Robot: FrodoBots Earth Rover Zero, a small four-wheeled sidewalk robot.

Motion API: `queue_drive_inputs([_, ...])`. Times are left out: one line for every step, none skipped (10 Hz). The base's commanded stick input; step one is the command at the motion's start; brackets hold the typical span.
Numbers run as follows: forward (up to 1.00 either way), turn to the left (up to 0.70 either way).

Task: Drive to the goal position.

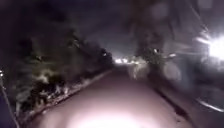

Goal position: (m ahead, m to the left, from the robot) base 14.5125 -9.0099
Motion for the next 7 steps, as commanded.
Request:
queue_drive_inputs([0.50,0.00])
queue_drive_inputs([0.50,0.00])
queue_drive_inputs([0.50,0.00])
queue_drive_inputs([0.50,0.00])
queue_drive_inputs([0.50,0.00])
queue_drive_inputs([0.50,0.00])
queue_drive_inputs([0.50,0.00])
